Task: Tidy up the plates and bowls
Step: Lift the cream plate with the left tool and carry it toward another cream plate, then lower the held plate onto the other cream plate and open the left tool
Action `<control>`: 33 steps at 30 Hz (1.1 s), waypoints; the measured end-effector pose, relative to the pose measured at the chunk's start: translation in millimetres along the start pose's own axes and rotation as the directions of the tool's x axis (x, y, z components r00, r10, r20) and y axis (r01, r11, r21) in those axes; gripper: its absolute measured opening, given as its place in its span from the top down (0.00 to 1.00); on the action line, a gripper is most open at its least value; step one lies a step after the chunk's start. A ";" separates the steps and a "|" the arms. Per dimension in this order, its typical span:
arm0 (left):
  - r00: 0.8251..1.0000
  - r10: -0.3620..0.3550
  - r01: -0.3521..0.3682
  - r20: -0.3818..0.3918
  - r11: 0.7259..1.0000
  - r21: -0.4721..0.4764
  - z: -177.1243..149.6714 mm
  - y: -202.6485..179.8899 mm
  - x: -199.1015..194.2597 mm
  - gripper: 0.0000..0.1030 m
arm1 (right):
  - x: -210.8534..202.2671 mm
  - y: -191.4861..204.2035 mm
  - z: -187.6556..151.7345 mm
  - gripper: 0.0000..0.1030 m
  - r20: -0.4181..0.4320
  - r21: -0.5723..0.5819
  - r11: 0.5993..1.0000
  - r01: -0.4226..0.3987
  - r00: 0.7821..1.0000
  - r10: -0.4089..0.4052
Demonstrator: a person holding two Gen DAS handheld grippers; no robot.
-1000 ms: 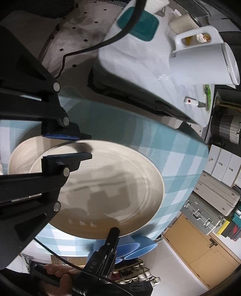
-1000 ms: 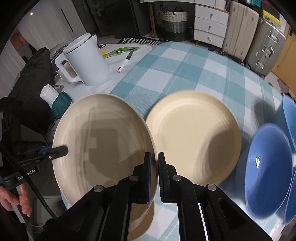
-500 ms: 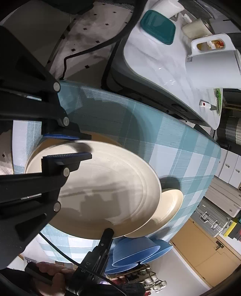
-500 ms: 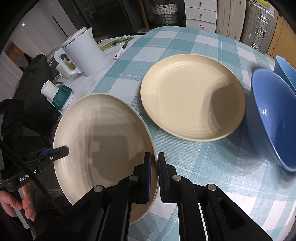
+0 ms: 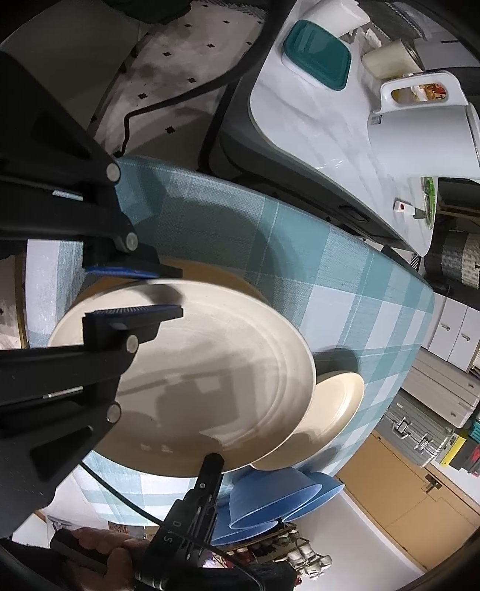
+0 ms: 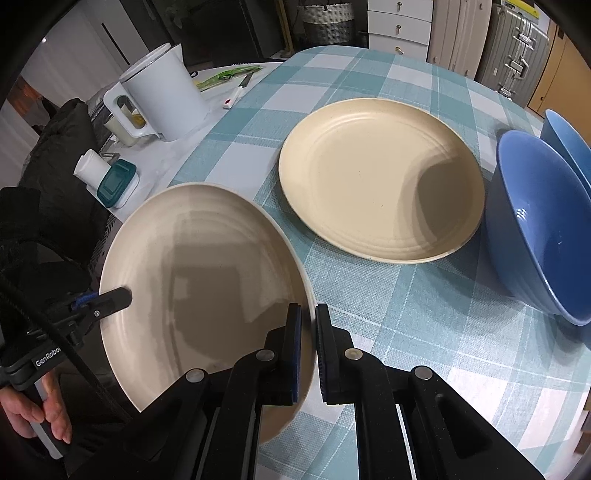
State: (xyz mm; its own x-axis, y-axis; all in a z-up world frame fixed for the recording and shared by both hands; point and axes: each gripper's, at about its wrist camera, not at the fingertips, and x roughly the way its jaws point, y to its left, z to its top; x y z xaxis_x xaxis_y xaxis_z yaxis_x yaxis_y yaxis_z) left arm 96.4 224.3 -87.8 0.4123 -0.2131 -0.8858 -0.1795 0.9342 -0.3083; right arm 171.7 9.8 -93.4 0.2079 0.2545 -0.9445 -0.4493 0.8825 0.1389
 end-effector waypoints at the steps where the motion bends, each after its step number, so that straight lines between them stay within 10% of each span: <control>1: 1.000 0.000 0.000 0.005 1.000 0.001 -0.6 0.2 -0.5 0.90 | 1.3 0.6 -0.6 0.93 -0.003 0.001 1.000 0.002 1.000 -0.002; 33: 0.954 0.275 -0.294 0.123 0.937 0.189 -18.2 -39.0 11.5 0.85 | 8.1 -1.7 -19.1 0.92 0.038 -0.017 0.999 0.042 0.998 -0.042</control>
State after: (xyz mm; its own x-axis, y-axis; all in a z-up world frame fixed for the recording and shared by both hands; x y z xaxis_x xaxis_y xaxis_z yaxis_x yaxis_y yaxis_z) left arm 91.9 180.2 -92.3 0.4534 0.0883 -0.8869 -0.1203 0.9920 0.0373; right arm 157.6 2.8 -107.0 0.2590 0.2322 -0.9376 -0.4548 0.8857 0.0937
